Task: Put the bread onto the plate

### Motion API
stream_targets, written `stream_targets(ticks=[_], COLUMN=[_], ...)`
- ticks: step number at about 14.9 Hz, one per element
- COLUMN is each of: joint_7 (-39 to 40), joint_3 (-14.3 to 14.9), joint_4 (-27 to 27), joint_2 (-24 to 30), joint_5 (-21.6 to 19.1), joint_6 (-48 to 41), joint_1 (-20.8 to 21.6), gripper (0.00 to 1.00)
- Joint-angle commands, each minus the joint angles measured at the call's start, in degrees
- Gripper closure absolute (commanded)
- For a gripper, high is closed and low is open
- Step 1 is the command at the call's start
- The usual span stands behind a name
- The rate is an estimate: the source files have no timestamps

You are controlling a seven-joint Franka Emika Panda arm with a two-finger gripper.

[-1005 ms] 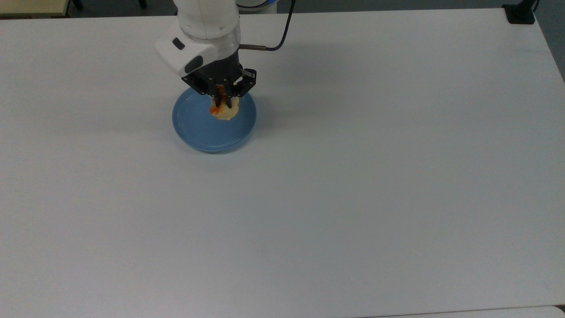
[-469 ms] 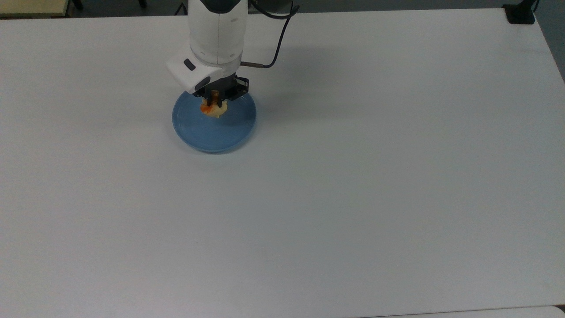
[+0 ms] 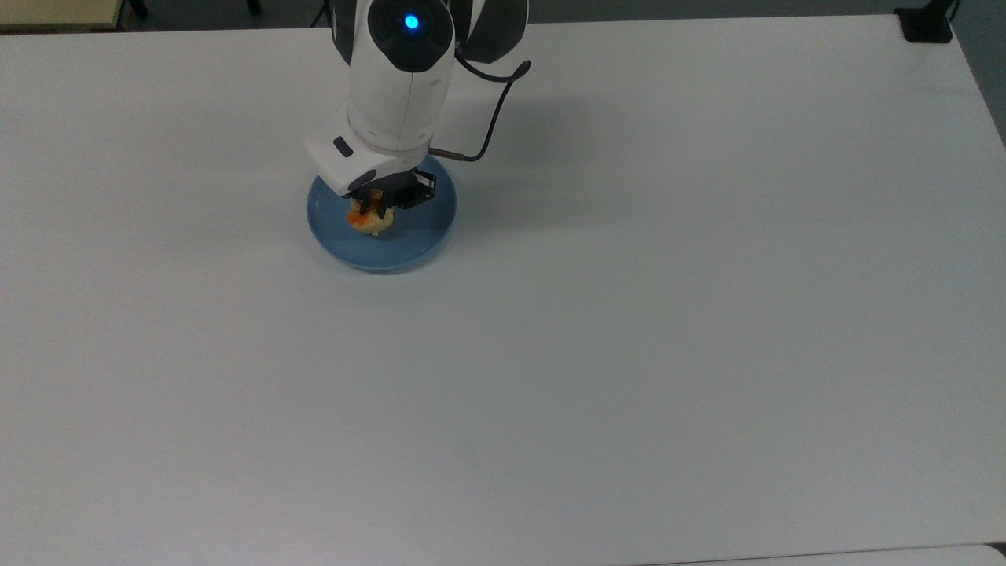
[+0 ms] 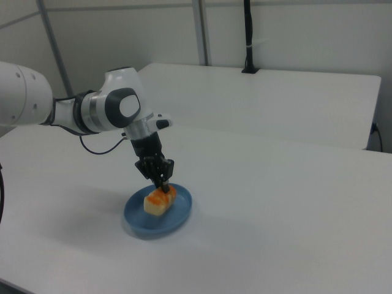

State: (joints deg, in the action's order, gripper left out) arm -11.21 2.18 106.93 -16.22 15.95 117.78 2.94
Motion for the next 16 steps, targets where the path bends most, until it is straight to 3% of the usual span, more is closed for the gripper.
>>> stream_targets(ticks=[1,3,5,9,11,16], joint_7=[-2.6,-2.1,-2.2,-2.8,-2.8,-1.9], joint_3=[0.3,0.3,0.3,0.4,0.5,1.1], joint_4=[0.5,0.3,0.2,-1.9,-2.3,-8.8], joint_2=[-0.4,-0.4,-0.3,0.7,4.1,12.4], joint_5=[1.7,1.7,1.7,0.7,-0.6,-12.8], joint_6=[1.7,1.7,1.7,0.8,0.5,-11.1], joint_1=[0.3,-0.3,-0.5,-2.1,-3.5,-7.9], gripper=[0.65,0.18,0.0,0.0,0.0,0.0])
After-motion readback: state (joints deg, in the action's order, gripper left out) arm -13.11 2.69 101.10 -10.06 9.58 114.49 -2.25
